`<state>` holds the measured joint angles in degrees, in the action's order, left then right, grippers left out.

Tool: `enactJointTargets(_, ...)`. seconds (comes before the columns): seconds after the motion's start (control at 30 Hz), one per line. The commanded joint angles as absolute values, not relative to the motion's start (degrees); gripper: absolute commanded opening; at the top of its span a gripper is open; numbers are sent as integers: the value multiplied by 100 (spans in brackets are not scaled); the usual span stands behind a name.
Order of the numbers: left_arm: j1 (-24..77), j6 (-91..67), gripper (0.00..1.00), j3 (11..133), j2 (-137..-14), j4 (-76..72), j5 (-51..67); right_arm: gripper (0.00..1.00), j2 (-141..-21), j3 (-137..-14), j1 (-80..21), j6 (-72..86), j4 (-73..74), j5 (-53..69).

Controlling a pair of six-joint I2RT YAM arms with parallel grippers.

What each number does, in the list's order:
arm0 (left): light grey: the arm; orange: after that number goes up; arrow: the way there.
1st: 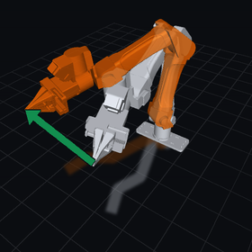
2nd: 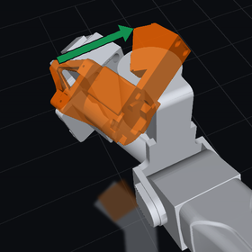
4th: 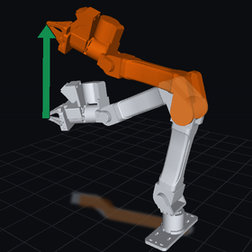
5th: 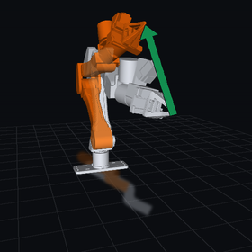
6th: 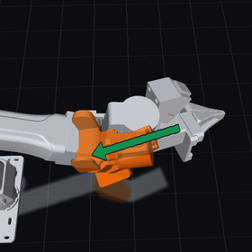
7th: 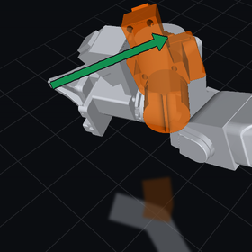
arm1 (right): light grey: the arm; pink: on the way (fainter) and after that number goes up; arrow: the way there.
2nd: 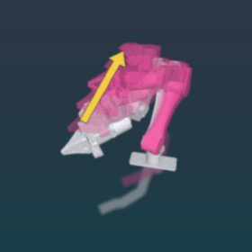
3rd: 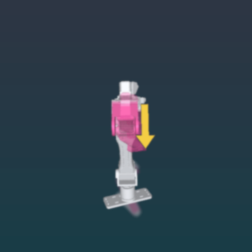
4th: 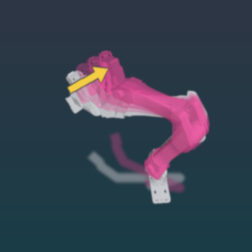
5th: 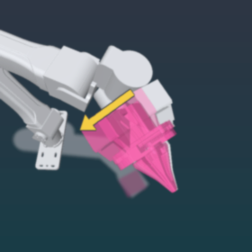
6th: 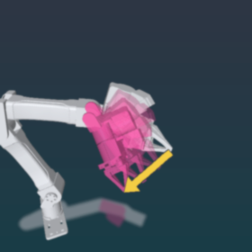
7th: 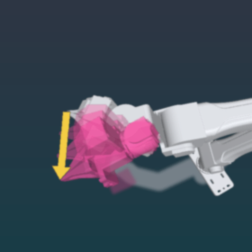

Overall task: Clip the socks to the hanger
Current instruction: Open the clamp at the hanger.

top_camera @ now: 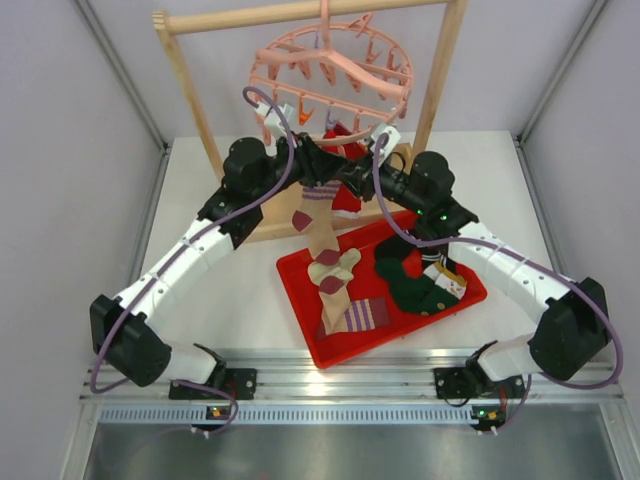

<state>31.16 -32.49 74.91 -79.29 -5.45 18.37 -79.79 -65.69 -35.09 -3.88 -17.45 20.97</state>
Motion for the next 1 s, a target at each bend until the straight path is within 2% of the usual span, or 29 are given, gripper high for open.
enactJointTargets(0.0, 3015, -3182, 35, 7655, -7893, -967, 1950, 30, -7699, -6653, -3604, -352, -1802, 2478)
enactJointTargets(0.07, 2875, -3243, 34, 7594, -7910, -1142, 2536, 50, -7673, -6662, -3508, -159, -1758, 2759)
enactJointTargets(0.13, 2620, -3453, 31, 7506, -7919, -1343, 2889, 55, -7690, -6680, -3350, 156, -1705, 3118)
enactJointTargets(0.4, 2057, -4288, 25, 7453, -8226, -1959, 4243, 54, -8041, -6986, -2813, 1386, -1951, 4552)
enactJointTargets(0.53, 1995, -4561, 17, 7383, -8376, -2354, 4491, 55, -8436, -7163, -2769, 2257, -2328, 5175)
enactJointTargets(0.57, 1969, -4770, 13, 7357, -8428, -2564, 4543, 56, -8507, -7180, -2777, 2441, -2581, 5246)
enactJointTargets(0.63, 1890, -5052, 12, 7260, -8534, -2890, 4719, 57, -8691, -7172, -2760, 3039, -2855, 5387)
enactJointTargets(0.8, 1811, -5414, 11, 7190, -8648, -3278, 4895, 56, -8982, -7137, -2690, 4093, -3776, 5388)
enactJointTargets(0.97, 1802, -5440, 11, 7163, -8675, -3349, 5009, 52, -9149, -7189, -2602, 4447, -4113, 5353)
